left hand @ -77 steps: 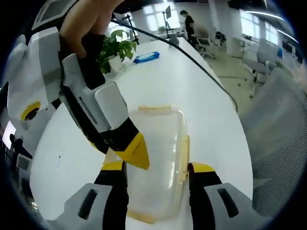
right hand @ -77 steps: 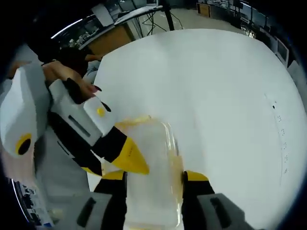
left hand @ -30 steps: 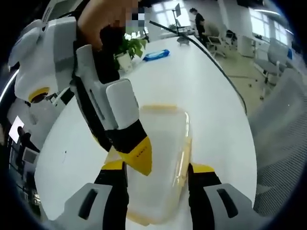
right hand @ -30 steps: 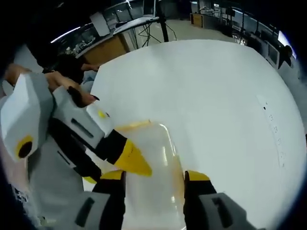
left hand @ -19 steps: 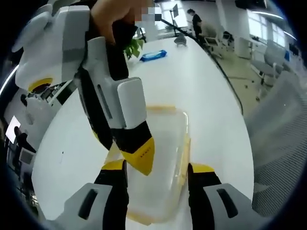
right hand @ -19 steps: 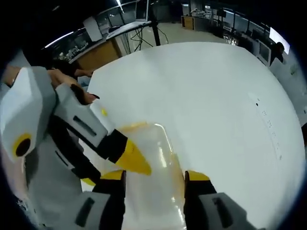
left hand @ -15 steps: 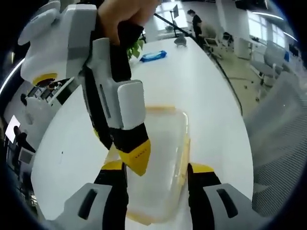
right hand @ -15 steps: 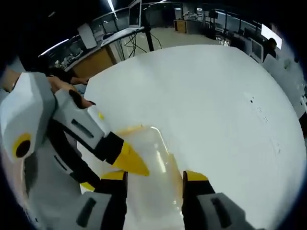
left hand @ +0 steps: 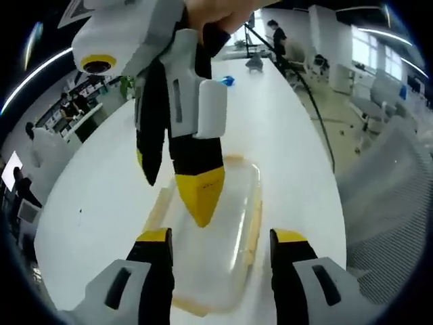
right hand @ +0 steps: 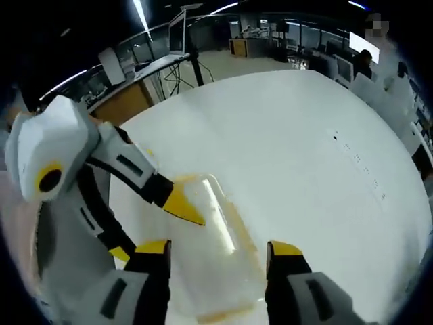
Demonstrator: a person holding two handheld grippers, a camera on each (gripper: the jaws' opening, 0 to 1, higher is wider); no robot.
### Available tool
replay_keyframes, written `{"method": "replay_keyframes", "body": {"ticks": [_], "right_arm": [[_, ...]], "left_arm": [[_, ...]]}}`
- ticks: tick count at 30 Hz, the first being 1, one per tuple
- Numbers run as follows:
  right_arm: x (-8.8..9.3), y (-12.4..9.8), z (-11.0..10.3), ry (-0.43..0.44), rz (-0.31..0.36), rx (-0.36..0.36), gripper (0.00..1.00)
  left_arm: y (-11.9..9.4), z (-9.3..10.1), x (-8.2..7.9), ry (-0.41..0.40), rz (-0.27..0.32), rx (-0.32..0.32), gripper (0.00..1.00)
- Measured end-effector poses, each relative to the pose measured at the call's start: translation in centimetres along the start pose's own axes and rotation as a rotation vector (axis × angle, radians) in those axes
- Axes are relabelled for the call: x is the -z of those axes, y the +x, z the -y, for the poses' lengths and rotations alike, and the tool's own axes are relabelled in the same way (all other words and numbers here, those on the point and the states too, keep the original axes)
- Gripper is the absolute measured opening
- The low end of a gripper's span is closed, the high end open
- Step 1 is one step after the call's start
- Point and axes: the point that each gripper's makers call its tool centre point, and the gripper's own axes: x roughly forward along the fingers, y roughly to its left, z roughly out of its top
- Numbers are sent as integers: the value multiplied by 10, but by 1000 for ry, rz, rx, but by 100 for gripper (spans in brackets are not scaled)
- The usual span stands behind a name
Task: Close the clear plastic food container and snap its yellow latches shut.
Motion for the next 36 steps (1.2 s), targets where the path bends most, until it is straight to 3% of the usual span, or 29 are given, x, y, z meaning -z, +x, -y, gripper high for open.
{"method": "replay_keyframes", "body": {"ticks": [6, 14, 19, 24, 32, 36], "right_arm": [[11, -5, -7, -42, -1, -4, 66], [27, -9, -13, -80, -24, 1, 75], [35, -10, -12, -86, -21, 20, 76], [44, -6, -12, -105, -55, 32, 74], [42, -2, -12, -131, -37, 53, 74], [41, 2, -14, -187, -39, 56, 73]], "left_arm": [[-9, -10, 1, -38, 24, -10, 65], [-15, -23, 14, -78, 5, -31, 69], [-19, -32, 22, -106, 0, -53, 71], [-19, -32, 29, -142, -7, -35, 71], [-20, -32, 36, -142, -18, -45, 66], [-18, -33, 40, -158, -25, -36, 66]]}}
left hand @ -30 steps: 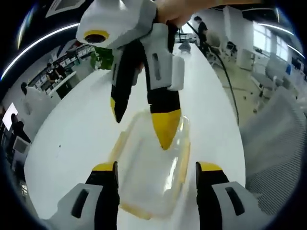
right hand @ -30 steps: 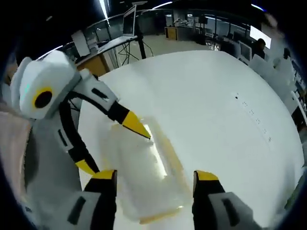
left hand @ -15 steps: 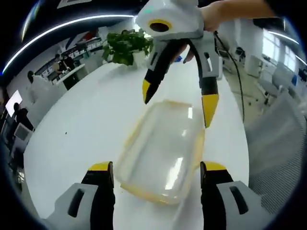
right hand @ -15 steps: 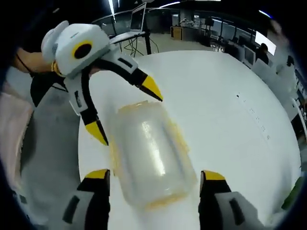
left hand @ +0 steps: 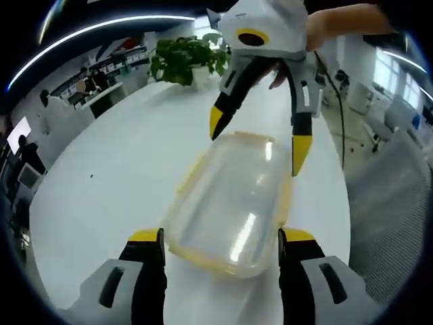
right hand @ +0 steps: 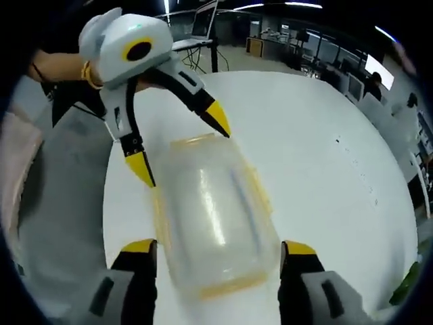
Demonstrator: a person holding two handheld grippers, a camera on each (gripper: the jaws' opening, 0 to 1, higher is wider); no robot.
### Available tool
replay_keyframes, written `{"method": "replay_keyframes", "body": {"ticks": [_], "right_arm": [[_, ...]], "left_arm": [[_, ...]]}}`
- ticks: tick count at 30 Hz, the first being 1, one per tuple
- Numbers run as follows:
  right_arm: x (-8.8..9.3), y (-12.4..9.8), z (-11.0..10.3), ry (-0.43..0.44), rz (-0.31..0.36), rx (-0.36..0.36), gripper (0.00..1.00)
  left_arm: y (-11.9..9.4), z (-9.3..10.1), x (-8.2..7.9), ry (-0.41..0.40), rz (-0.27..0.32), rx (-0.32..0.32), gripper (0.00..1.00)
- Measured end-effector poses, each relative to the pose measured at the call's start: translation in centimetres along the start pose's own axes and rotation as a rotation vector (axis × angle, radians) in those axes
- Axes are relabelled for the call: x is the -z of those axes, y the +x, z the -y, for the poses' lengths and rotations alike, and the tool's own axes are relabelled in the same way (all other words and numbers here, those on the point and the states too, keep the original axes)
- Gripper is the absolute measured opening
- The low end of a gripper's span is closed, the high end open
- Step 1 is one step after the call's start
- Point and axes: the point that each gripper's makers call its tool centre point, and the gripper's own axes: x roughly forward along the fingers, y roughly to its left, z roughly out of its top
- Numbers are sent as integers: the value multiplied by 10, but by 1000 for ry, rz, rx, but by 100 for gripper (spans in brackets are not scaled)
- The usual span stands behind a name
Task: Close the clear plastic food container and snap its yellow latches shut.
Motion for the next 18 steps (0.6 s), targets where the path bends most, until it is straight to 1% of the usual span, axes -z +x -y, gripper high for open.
{"method": "replay_keyframes", "body": {"ticks": [5, 10, 14, 18], "right_arm": [[-5, 3, -1, -39, 2, -6, 72], [-14, 10, -3, -99, 2, -24, 71], [-20, 13, 1, -103, 6, -25, 71], [-29, 18, 4, -115, 14, -32, 71]], "left_arm": [[1, -1, -1, 12, 7, 0, 66], [1, -5, 0, 21, 1, -12, 66], [-2, -12, 5, 15, -4, -27, 66], [-6, -19, 8, 7, -5, -36, 66]]}}
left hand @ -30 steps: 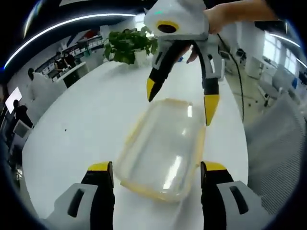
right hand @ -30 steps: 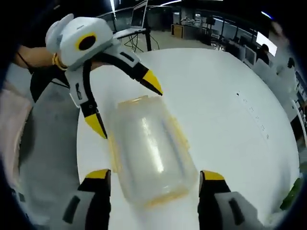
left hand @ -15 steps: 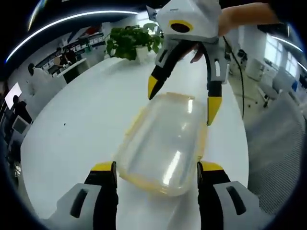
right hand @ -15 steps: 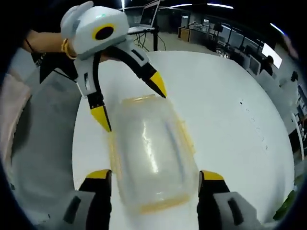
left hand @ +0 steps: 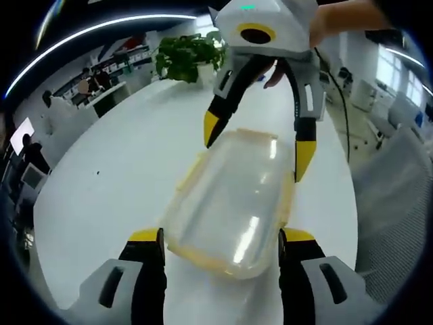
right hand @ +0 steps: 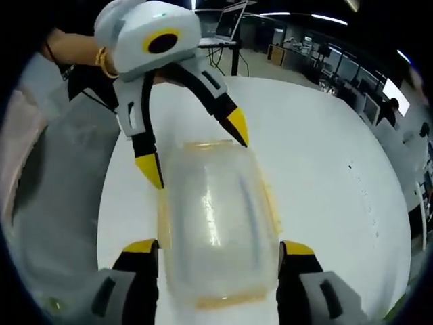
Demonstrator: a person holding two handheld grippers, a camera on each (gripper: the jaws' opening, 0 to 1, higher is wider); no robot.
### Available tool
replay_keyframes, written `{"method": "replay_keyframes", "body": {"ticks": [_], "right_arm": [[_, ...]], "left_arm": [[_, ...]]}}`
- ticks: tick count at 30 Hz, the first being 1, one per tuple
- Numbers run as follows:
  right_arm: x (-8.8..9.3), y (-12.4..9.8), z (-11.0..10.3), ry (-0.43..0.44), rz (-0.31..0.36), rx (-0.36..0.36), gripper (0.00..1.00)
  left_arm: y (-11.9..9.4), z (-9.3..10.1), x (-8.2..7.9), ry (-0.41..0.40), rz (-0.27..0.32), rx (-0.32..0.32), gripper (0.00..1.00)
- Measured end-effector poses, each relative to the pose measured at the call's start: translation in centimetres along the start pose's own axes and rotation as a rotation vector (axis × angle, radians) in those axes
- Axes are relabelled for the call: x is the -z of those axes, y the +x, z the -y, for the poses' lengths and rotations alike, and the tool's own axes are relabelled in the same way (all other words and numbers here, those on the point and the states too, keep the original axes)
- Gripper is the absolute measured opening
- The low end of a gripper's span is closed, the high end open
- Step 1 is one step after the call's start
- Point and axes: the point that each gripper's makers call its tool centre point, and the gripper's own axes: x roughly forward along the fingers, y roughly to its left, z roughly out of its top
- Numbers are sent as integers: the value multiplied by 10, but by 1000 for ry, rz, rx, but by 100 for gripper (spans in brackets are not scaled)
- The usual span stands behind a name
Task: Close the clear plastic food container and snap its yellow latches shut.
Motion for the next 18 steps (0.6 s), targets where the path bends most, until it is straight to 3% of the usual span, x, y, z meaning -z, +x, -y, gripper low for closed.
{"method": "replay_keyframes", "body": {"ticks": [18], "right_arm": [[-33, 20, 29, -53, -4, -18, 71]], "left_arm": [[-10, -43, 16, -41, 1, -47, 66]]}}
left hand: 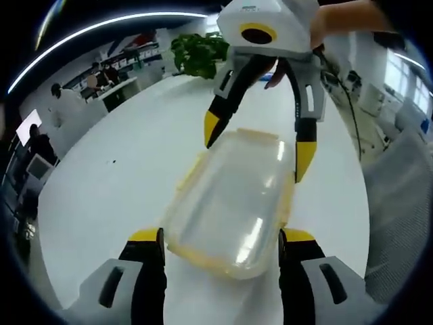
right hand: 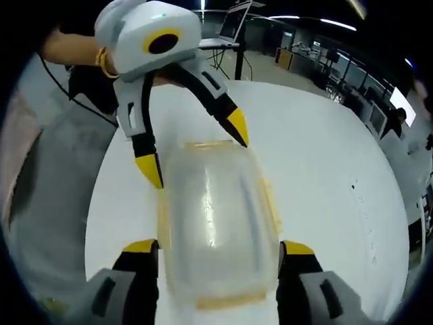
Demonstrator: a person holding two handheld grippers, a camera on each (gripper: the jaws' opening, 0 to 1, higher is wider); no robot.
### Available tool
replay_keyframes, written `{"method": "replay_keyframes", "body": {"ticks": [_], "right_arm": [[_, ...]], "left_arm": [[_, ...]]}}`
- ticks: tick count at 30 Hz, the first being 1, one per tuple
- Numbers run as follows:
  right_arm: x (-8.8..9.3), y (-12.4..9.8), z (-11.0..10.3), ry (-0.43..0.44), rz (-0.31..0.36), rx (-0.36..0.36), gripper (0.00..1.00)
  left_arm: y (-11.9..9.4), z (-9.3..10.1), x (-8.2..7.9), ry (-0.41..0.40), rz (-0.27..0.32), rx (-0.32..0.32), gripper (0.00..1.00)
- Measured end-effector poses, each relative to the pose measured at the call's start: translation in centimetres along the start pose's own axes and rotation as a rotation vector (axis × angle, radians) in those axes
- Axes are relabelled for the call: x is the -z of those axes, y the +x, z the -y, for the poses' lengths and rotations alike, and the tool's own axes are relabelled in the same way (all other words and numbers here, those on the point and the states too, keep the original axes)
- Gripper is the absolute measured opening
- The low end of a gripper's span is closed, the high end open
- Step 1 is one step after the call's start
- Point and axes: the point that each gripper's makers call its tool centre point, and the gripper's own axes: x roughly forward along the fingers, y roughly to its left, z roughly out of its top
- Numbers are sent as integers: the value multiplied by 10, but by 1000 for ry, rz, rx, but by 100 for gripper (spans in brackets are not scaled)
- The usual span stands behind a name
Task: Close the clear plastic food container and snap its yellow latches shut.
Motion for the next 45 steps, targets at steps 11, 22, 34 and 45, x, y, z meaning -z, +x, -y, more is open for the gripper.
{"method": "replay_keyframes", "body": {"ticks": [11, 22, 34, 45], "right_arm": [[-12, 13, 12, -6, -14, -14, 73], [-14, 15, 24, -7, -1, -26, 73], [-15, 13, 27, -31, -11, -14, 74], [-7, -2, 25, 72, 61, 101, 71]], "left_arm": [[-2, -22, 5, 14, -9, -17, 65], [2, -31, 4, 12, -4, -12, 65], [1, -34, 5, 15, 0, -21, 66], [-12, -31, 18, 13, -42, -82, 73]]}}
